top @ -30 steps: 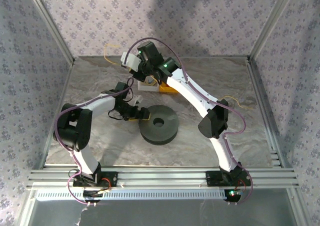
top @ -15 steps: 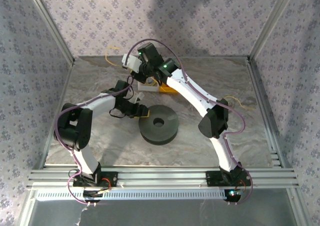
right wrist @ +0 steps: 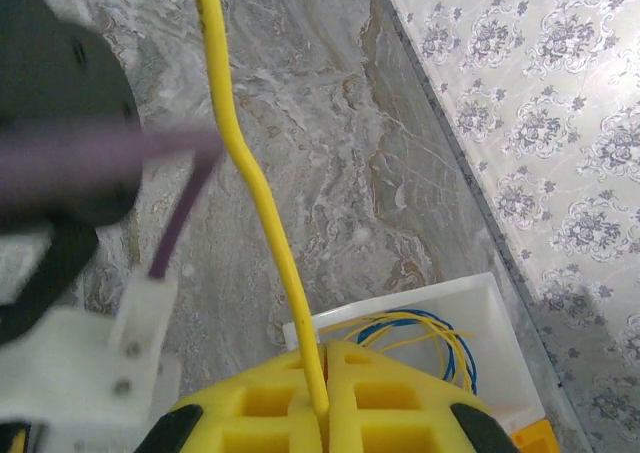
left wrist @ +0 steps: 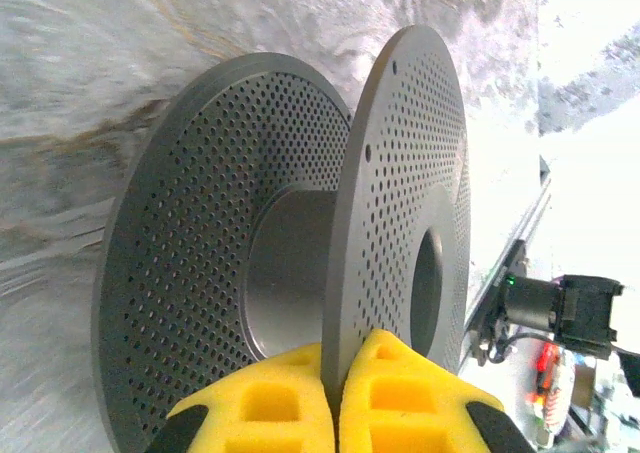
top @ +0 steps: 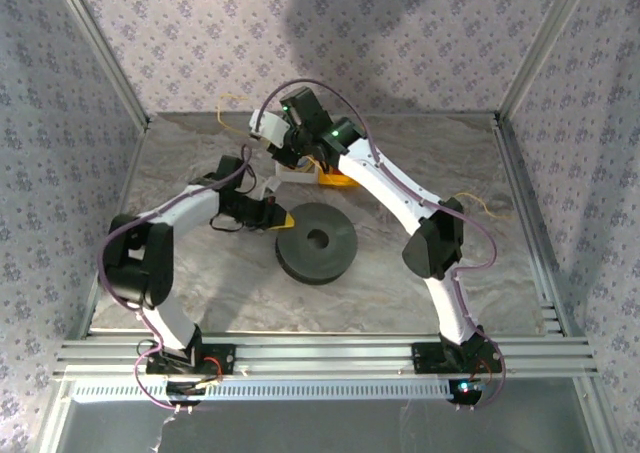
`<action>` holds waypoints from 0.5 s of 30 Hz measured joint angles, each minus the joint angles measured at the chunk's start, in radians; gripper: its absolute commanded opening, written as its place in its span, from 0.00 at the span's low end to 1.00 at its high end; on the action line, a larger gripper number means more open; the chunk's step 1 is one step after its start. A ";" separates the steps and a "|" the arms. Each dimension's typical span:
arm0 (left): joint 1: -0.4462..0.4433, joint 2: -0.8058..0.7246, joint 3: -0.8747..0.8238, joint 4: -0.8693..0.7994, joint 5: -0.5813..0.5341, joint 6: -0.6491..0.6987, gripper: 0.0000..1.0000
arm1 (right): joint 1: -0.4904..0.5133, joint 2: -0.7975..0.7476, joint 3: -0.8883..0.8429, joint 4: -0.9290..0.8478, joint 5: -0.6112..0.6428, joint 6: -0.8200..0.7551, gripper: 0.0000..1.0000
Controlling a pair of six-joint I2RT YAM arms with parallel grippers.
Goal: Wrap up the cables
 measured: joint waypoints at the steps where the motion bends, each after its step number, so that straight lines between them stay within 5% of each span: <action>1: 0.008 -0.024 0.008 -0.034 -0.028 0.012 0.00 | 0.000 -0.004 -0.006 0.002 0.000 0.000 0.00; 10: 0.019 -0.249 0.227 -0.338 -0.445 0.143 0.00 | 0.000 -0.014 -0.014 0.006 -0.014 0.011 0.00; 15: 0.033 -0.255 0.268 -0.417 -0.669 0.164 0.00 | 0.002 -0.014 -0.014 0.012 -0.033 0.018 0.00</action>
